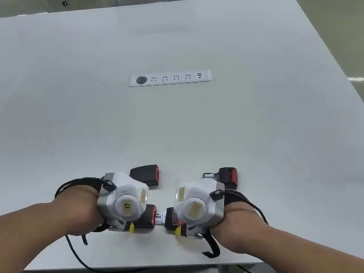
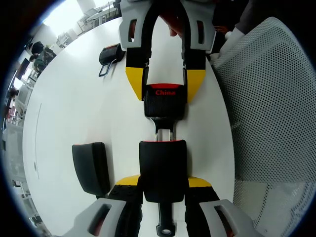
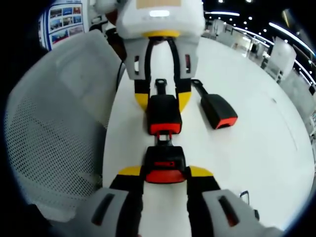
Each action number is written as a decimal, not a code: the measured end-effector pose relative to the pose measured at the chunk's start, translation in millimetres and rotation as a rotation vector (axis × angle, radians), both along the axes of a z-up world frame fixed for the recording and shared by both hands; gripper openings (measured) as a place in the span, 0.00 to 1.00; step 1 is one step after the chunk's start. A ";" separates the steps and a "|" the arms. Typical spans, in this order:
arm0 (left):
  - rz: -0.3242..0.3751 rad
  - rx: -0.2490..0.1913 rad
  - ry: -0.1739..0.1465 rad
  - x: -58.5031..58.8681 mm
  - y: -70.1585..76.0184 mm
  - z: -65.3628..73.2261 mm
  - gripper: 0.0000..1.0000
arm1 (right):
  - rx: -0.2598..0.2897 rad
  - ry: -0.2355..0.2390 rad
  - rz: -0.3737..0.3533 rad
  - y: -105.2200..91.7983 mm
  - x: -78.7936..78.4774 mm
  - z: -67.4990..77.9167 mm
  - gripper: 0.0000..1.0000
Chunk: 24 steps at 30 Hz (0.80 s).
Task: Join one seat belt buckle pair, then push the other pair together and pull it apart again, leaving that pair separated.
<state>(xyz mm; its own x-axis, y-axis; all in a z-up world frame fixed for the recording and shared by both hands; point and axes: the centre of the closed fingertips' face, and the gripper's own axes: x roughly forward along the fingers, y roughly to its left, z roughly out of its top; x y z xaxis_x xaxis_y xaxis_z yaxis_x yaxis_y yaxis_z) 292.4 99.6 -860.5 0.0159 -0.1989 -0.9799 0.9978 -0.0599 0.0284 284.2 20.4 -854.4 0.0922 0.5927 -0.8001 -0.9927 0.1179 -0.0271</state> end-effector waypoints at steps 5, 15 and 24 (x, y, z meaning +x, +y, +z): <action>-0.007 -0.004 0.003 0.1 0.5 0.0 0.33 | -0.004 0.000 0.007 -1.2 1.3 -0.4 0.31; -0.011 -0.006 0.009 0.3 0.0 0.1 0.32 | 0.006 -0.009 0.012 7.7 4.0 0.3 0.30; 0.003 -0.015 0.014 0.7 0.7 0.1 0.32 | 0.022 0.002 0.017 15.9 7.1 0.2 0.29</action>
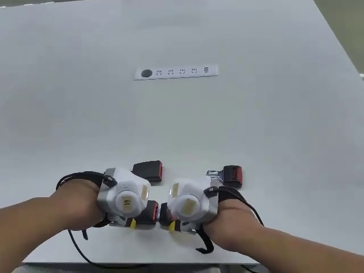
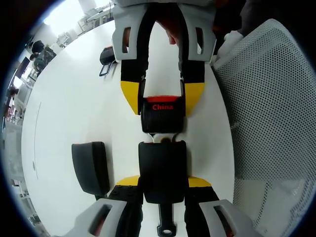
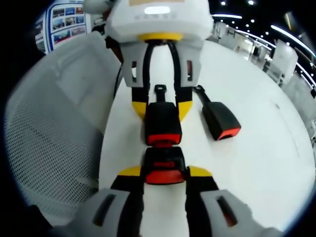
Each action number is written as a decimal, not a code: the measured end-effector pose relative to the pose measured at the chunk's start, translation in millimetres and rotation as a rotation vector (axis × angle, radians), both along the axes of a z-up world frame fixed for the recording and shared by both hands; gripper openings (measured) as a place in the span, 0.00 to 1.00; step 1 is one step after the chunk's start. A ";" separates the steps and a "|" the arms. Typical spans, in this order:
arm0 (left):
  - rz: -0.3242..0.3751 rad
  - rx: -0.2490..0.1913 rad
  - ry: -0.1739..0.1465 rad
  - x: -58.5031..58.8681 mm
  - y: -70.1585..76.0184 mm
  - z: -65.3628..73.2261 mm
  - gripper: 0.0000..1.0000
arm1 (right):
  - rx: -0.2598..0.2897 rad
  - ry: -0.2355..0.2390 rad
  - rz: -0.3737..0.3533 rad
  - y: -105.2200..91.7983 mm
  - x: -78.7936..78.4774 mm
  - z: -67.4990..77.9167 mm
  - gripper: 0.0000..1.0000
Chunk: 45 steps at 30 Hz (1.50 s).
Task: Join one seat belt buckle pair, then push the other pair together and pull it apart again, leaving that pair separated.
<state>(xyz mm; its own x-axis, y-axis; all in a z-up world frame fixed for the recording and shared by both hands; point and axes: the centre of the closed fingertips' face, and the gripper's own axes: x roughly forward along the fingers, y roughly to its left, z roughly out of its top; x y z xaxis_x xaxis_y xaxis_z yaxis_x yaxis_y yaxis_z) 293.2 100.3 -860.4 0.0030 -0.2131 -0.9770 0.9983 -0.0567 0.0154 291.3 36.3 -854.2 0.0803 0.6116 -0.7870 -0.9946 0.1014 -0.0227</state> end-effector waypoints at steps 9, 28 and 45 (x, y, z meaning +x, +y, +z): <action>-0.013 -0.003 0.003 -0.6 1.8 -2.4 0.32 | 0.045 0.008 -0.023 5.3 0.4 1.2 0.29; 0.009 -0.060 0.008 2.3 2.6 -0.9 0.32 | 0.065 0.002 -0.014 1.1 -1.9 1.2 0.30; -0.001 -0.052 -0.004 1.8 1.4 1.0 0.33 | 0.080 0.014 -0.026 0.3 -3.5 0.9 0.32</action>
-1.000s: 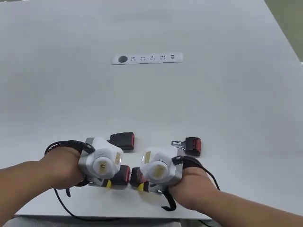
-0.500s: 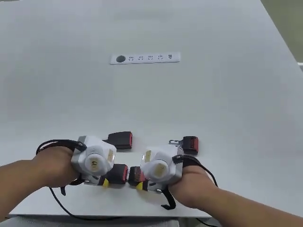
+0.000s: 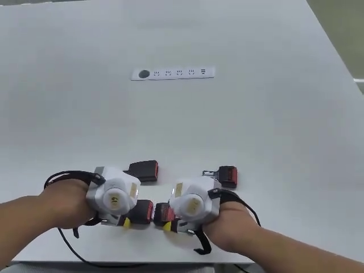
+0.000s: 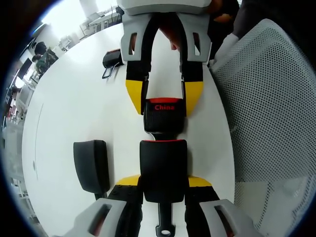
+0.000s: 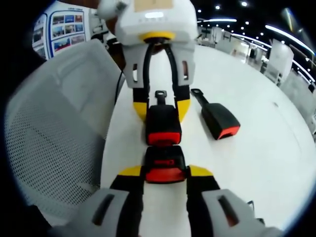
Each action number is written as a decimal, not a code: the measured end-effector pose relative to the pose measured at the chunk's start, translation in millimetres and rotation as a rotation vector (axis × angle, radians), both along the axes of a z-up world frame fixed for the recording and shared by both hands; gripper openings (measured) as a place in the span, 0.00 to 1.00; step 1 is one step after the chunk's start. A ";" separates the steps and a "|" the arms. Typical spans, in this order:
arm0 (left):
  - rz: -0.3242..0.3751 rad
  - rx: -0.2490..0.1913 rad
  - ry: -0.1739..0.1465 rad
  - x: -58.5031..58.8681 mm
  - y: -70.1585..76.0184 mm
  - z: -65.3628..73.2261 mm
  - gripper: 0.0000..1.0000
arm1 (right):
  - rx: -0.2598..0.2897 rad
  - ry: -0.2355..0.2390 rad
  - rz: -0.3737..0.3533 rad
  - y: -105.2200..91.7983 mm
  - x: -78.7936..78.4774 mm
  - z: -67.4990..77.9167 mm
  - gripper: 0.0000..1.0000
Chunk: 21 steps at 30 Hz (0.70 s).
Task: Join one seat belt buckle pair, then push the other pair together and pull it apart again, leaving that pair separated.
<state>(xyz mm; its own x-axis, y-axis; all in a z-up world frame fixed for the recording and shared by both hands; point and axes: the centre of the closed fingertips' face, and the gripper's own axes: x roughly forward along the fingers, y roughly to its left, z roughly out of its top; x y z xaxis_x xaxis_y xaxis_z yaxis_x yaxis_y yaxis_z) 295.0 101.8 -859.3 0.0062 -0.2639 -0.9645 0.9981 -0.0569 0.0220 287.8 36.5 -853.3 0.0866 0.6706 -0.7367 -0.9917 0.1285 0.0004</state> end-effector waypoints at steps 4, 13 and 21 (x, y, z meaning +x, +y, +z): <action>0.017 -0.004 -0.006 0.1 -0.3 -0.1 0.34 | 0.002 -0.007 0.007 0.5 -1.1 0.7 0.32; 0.066 0.020 -0.038 0.2 0.7 1.6 0.34 | 0.003 -0.009 0.004 -0.5 -2.7 4.4 0.34; 0.144 -0.036 -0.086 3.5 8.1 28.6 0.35 | 0.034 -0.001 -0.029 -13.6 -1.1 24.5 0.34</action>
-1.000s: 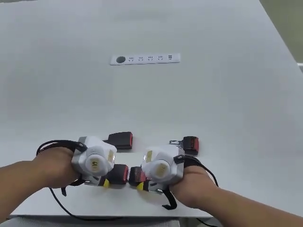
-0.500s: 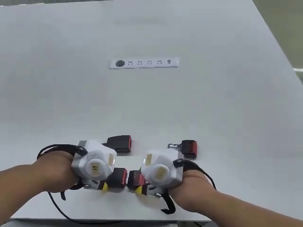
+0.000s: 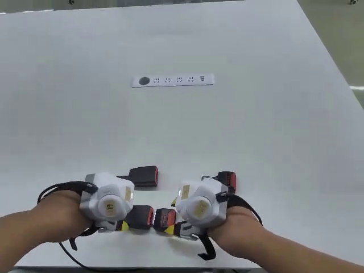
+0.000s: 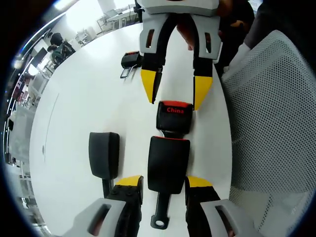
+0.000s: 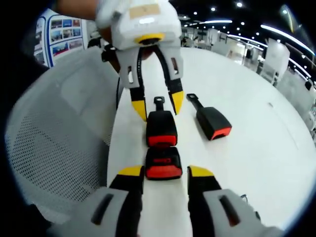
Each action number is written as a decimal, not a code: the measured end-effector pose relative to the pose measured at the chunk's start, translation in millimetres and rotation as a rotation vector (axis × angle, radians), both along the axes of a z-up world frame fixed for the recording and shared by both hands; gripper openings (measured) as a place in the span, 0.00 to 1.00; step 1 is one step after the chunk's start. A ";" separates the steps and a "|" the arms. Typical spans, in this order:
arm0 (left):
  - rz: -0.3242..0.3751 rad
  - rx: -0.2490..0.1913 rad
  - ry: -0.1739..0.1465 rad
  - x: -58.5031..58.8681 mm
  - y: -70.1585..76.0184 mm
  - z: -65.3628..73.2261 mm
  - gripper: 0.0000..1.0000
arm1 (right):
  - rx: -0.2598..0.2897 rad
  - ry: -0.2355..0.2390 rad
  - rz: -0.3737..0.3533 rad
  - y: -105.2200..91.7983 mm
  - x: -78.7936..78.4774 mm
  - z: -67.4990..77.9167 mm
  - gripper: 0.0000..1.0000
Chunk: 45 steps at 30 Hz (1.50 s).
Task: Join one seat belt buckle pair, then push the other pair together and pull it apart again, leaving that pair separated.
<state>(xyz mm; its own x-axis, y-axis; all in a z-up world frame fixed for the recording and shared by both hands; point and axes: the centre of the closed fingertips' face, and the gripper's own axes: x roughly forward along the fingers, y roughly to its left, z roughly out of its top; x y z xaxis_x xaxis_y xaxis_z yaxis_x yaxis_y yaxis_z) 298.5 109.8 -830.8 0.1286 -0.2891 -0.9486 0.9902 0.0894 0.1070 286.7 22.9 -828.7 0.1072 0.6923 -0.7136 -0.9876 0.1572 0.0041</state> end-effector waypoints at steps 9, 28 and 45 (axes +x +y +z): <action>0.095 -0.065 -0.062 24.9 10.7 20.2 0.35 | -0.016 -0.082 -0.025 -32.8 22.3 12.2 0.34; 0.044 -0.063 -0.074 86.4 -12.8 12.8 0.39 | -0.137 -0.121 -0.155 -135.6 90.1 11.8 0.34; 0.014 0.009 0.025 96.3 -13.1 -13.6 0.40 | -0.187 -0.039 -0.110 -139.9 97.6 -26.9 0.36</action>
<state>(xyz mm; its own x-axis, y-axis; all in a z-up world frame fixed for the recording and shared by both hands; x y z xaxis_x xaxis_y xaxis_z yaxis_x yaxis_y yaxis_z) 394.8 96.7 -844.3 0.1083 -0.2789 -0.9542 0.9913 0.1022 0.0827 384.3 -117.0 -855.6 0.2046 0.5312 -0.8221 -0.9633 0.2584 -0.0728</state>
